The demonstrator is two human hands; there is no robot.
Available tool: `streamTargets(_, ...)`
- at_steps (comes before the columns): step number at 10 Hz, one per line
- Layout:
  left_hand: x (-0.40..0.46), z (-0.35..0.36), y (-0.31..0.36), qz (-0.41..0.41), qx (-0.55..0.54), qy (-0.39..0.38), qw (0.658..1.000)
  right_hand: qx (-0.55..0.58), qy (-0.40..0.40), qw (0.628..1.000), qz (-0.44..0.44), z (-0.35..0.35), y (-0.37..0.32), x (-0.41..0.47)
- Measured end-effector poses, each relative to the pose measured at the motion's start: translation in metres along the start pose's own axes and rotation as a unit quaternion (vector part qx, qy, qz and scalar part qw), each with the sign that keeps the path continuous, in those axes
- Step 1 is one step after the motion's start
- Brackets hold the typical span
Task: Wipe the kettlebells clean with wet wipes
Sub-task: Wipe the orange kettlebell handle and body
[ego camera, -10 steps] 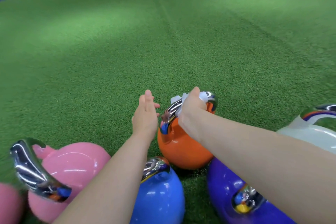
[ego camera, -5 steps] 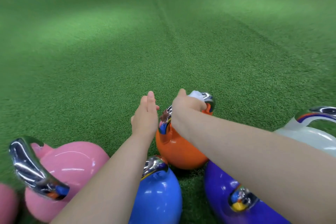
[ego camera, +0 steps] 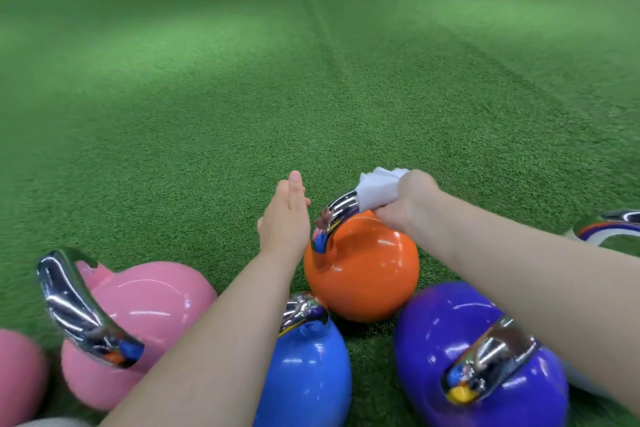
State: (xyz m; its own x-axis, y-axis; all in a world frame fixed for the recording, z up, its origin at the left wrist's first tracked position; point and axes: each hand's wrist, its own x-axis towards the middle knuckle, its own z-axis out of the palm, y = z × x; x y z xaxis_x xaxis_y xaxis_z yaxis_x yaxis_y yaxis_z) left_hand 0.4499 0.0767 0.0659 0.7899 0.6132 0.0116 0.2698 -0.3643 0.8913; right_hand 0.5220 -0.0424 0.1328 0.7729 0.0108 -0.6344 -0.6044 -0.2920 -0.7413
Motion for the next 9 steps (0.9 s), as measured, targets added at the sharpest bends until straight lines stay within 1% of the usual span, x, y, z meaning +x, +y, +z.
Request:
streamTargets(1,-0.001,0.0,0.002,-0.002,0.001,0.0,1.0,-0.228,0.191,0.928,-0.227,0.024,0.025,0.067)
streamTargets(2,-0.001,-0.001,0.003,-0.008,-0.004,0.004,1.0,0.411,0.101,0.895,-0.144,0.048,0.037,0.068)
streamTargets(3,0.001,-0.001,0.002,-0.015,-0.011,0.013,1.0,0.375,0.015,0.926,-0.04,0.056,0.058,0.04)
streamTargets(4,0.002,-0.001,0.002,-0.021,-0.03,0.024,0.999,0.319,-0.008,0.945,-0.068,0.059,0.057,0.023)
streamTargets(5,0.004,-0.003,0.009,-0.042,-0.073,0.049,0.995,0.253,-0.026,0.958,-0.135,0.063,0.068,0.022)
streamTargets(6,-0.008,-0.005,0.027,-0.02,-0.096,0.093,0.991,0.155,-0.026,0.963,-0.217,0.077,0.089,0.024)
streamTargets(7,-0.047,0.004,0.039,0.027,-0.119,0.088,0.989,0.097,-0.059,0.97,-0.216,0.082,0.095,0.02)
streamTargets(8,-0.1,0.022,0.029,0.012,-0.121,0.078,0.989,0.075,-0.106,0.966,-0.225,0.069,0.096,0.02)
streamTargets(9,-0.113,0.034,0.008,-0.002,-0.08,0.081,0.994,0.094,-0.165,0.96,-0.204,0.058,0.09,0.02)
